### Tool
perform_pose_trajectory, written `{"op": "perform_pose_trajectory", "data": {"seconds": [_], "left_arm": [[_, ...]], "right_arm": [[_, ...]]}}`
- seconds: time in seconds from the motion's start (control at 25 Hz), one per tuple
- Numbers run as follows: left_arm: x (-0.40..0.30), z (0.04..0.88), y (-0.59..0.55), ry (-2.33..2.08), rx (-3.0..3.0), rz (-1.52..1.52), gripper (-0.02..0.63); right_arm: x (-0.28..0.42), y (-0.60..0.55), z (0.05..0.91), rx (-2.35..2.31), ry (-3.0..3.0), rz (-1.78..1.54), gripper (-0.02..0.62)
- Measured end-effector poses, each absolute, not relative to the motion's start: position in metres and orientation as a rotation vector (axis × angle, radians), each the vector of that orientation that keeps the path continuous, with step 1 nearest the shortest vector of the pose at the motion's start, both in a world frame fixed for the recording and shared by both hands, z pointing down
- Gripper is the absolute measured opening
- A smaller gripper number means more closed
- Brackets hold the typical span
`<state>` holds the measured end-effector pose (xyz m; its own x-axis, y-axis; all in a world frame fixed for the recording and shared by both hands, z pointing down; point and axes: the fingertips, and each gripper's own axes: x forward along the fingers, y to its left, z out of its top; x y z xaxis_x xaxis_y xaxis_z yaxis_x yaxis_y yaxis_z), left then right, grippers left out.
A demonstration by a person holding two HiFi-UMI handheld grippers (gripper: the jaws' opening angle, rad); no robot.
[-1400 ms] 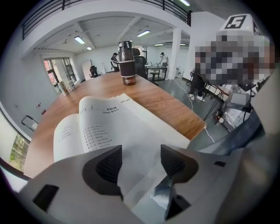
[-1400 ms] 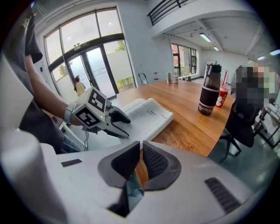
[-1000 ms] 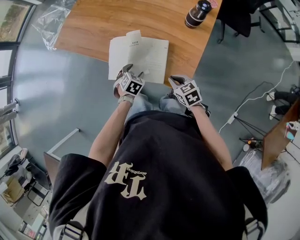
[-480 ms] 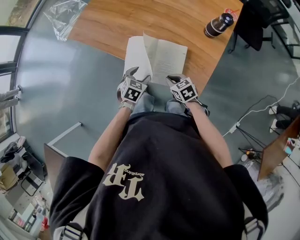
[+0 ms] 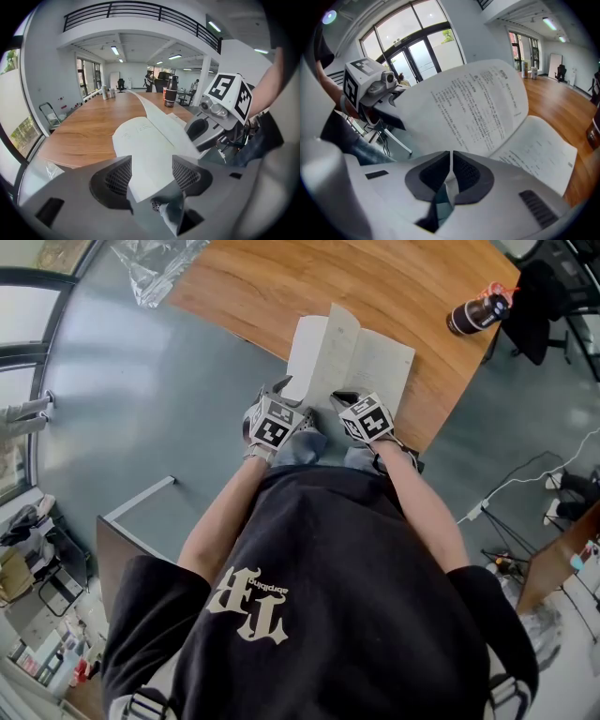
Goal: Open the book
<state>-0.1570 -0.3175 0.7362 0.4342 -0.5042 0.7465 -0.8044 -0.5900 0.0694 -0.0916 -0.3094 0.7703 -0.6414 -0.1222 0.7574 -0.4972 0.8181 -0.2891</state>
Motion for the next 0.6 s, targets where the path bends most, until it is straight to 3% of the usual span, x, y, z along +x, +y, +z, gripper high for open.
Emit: {"op": "perform_pose_trajectory", "data": {"seconds": [0.28,0.6], "left_arm": [[-0.205,0.724,-0.336,-1.202,2.283,0.954,0.267],[-0.210,0.701,-0.371,-1.266,2.373,0.945,0.267]], "right_arm": [[-0.110,-0.310,0.786,0.473,-2.164,0.634,0.006],[-0.116,-0.314,0.801,0.516,-2.113,0.663,-0.009]]}}
